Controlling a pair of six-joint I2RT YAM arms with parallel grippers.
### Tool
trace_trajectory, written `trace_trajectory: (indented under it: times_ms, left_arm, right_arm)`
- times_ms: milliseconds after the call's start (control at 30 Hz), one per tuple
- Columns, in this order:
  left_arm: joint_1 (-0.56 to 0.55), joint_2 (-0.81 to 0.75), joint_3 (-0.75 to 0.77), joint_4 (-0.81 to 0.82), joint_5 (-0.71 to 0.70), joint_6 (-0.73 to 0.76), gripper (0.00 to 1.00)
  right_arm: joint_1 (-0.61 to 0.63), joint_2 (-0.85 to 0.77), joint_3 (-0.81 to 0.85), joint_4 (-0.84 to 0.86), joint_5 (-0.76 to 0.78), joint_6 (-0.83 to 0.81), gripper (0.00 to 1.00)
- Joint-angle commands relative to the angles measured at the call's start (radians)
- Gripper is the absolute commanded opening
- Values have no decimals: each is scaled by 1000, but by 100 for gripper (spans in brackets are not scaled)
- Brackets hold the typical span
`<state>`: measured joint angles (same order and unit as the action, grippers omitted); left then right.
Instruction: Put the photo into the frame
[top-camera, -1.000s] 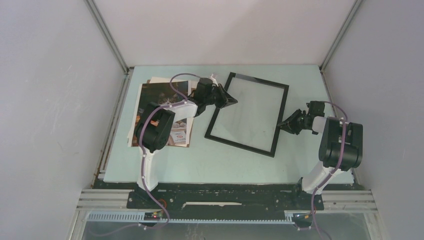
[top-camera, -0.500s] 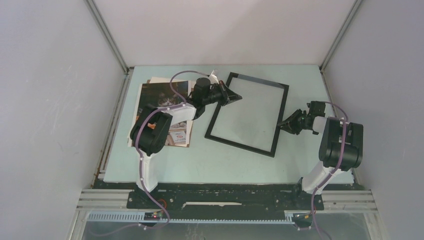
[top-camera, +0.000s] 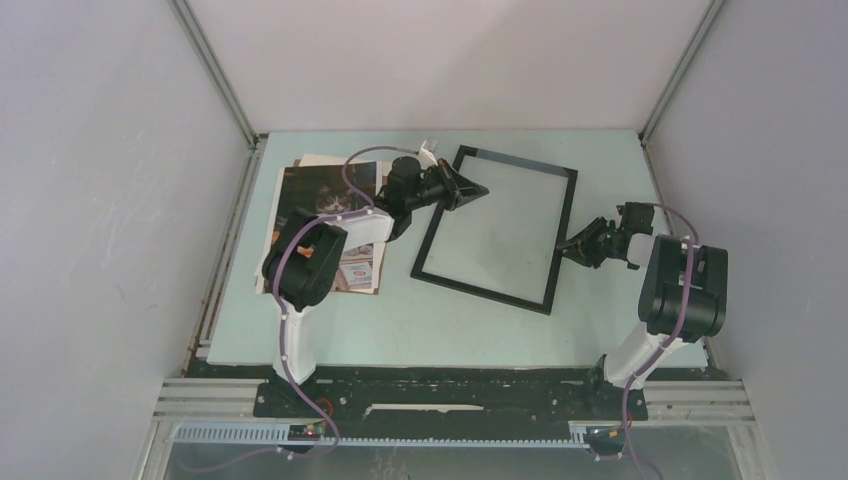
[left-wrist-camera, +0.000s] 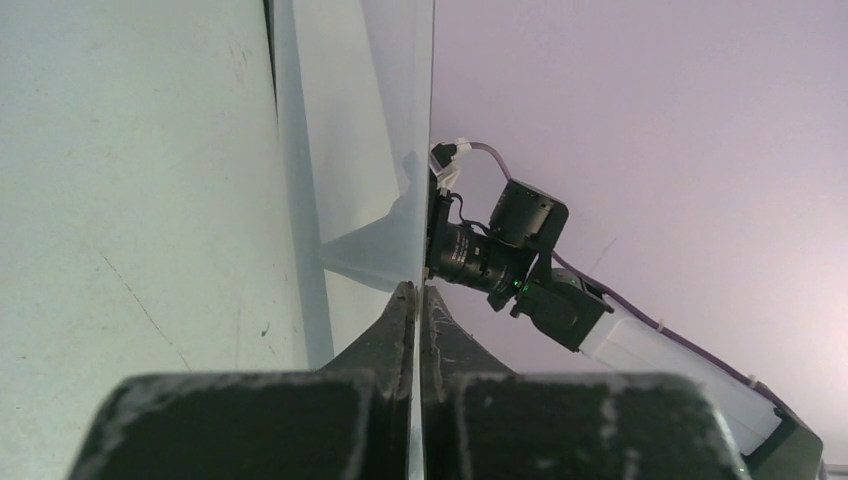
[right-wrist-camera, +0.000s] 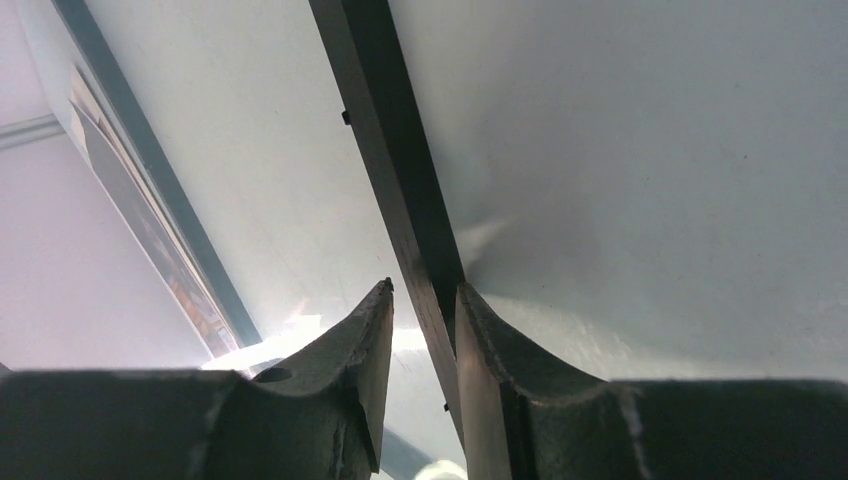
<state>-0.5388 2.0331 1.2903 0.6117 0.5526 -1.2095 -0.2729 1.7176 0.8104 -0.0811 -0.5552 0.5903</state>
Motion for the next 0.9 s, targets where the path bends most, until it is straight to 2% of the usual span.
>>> trace_trajectory:
  times_ms: [0, 867]
  left_arm:
    - [-20, 23, 14, 46, 9, -81, 0]
    - [-33, -17, 35, 109, 40, -160, 0]
  right_arm:
    - [-3, -5, -8, 40, -24, 16, 36]
    - [-5, 7, -11, 52, -22, 21, 37]
